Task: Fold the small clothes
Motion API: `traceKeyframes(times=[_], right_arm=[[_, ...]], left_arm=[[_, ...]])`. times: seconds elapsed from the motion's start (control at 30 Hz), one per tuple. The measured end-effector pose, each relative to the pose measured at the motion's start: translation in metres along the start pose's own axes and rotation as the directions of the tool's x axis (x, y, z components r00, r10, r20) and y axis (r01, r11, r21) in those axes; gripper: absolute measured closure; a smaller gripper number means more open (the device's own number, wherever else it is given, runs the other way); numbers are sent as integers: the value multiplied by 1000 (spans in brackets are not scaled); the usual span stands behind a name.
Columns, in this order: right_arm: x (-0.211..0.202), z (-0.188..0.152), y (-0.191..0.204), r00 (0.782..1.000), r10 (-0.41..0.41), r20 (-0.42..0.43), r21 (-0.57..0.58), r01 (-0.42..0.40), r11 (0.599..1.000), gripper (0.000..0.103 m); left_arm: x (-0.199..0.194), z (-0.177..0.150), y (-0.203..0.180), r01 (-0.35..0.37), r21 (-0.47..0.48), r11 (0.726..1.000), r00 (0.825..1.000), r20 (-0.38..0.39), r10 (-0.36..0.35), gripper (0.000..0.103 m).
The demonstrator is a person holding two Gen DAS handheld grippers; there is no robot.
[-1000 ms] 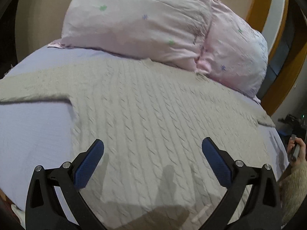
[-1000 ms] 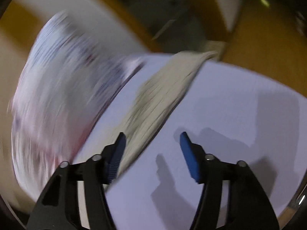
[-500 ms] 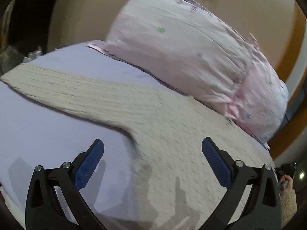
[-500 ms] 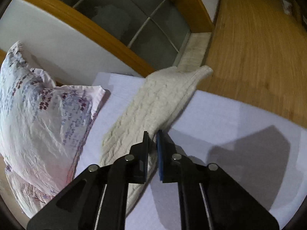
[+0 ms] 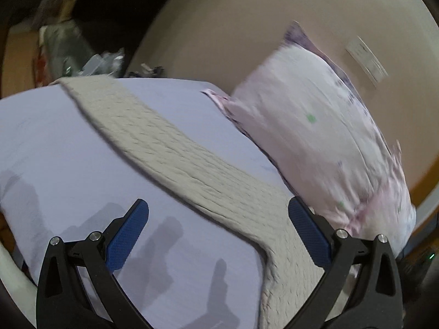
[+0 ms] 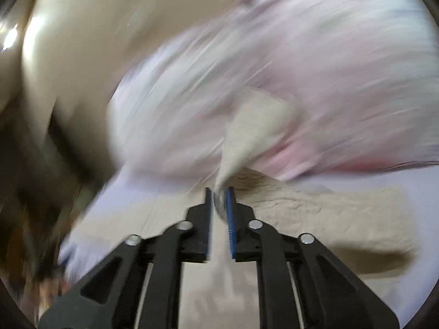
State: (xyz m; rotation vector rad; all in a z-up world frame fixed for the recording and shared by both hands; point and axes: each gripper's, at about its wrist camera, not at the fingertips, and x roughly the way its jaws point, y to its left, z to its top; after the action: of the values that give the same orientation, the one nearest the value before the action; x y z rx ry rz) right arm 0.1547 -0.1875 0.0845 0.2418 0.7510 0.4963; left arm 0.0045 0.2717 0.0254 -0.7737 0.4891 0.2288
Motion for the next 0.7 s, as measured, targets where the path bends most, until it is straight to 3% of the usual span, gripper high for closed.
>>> traceKeyframes(times=[0.07, 0.2, 0.27, 0.33, 0.5, 0.7], right_arm=[[36, -23, 36, 991, 12, -131, -74, -22, 997, 59], [22, -39, 39, 996, -14, -83, -71, 8, 997, 35], [15, -35, 22, 998, -34, -62, -15, 33, 999, 33], [12, -28, -3, 997, -50, -51, 45, 53, 998, 31], [-10, -30, -53, 994, -108, -31, 143, 111, 983, 29], [-26, -40, -73, 992, -128, -14, 177, 128, 976, 27]], left_arm=[[-1, 5, 11, -12, -34, 999, 1000, 1, 12, 2], [-2, 20, 42, -35, -123, 992, 999, 4, 36, 8], [1, 28, 56, -52, -166, 985, 999, 3, 53, 13], [5, 37, 72, -59, -229, 972, 998, -2, 60, 25], [14, 63, 101, -63, -345, 936, 997, 18, 74, 35], [26, 87, 134, -66, -454, 889, 996, 18, 84, 57]])
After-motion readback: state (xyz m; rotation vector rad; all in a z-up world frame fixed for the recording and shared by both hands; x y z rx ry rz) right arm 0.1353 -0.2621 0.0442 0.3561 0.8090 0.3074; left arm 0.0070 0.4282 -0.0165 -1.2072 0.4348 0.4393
